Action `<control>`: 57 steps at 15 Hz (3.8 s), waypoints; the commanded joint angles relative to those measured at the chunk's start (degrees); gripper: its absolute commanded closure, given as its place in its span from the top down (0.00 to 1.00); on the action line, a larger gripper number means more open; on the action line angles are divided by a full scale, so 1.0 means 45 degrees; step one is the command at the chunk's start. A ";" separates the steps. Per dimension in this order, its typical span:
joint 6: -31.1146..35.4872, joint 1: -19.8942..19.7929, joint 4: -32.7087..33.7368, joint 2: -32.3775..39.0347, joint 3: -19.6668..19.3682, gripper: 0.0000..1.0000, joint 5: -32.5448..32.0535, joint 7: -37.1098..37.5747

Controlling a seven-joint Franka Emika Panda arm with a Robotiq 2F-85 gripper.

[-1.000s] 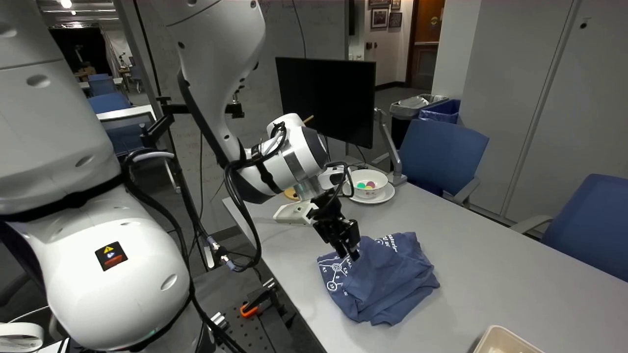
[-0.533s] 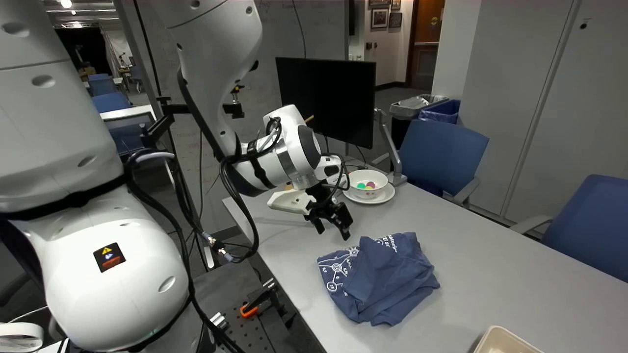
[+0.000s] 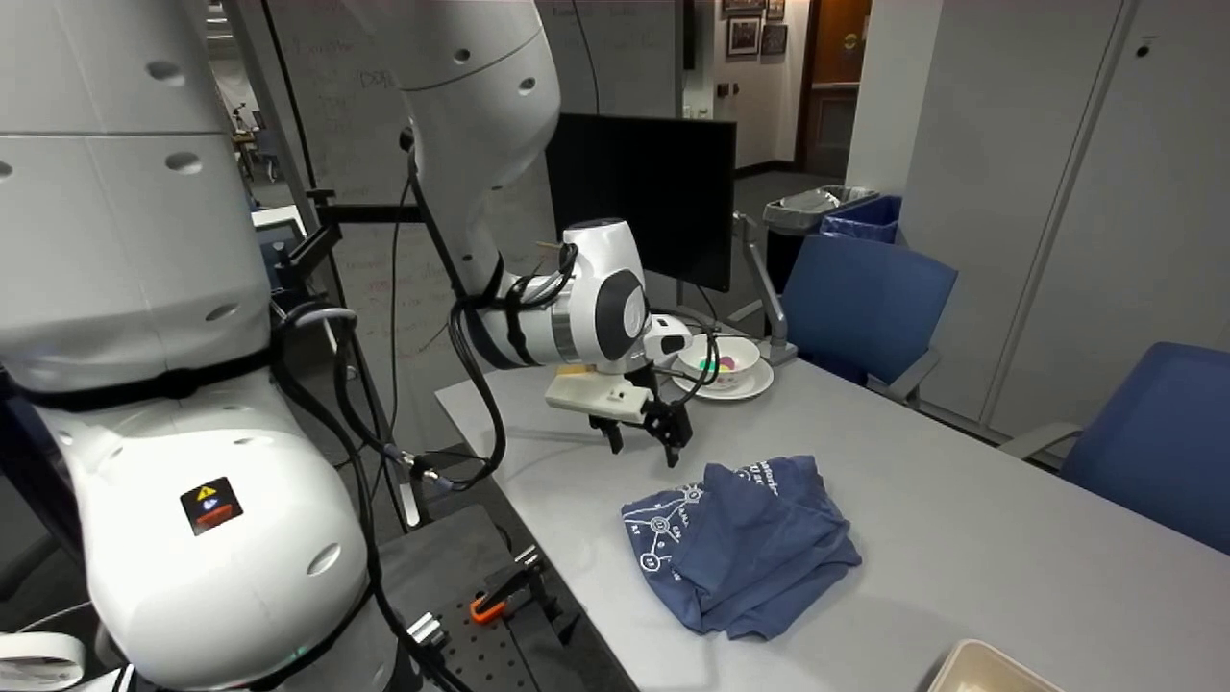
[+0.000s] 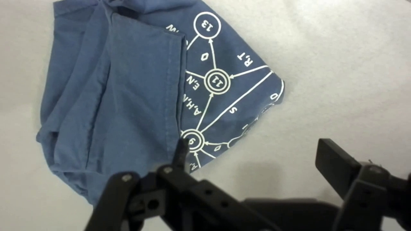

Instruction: Fold the blue cloth in half

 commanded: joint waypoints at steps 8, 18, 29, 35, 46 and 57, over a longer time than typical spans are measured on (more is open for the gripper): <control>-0.0384 -0.0057 0.0679 0.0309 -0.0750 1.00 -0.1586 0.0551; 0.0343 -0.0939 0.2769 0.2498 -0.1519 1.00 -0.1008 -0.0798; 0.0274 -0.1144 0.4094 0.4535 -0.1029 1.00 0.1182 -0.3704; 0.0157 -0.1098 0.4655 0.5085 -0.1079 0.56 0.1363 -0.4097; -0.1053 -0.0117 0.4889 0.4515 -0.2178 0.02 0.0374 -0.3519; -0.3890 0.0160 0.5046 0.2803 -0.3488 0.46 -0.4127 -0.0721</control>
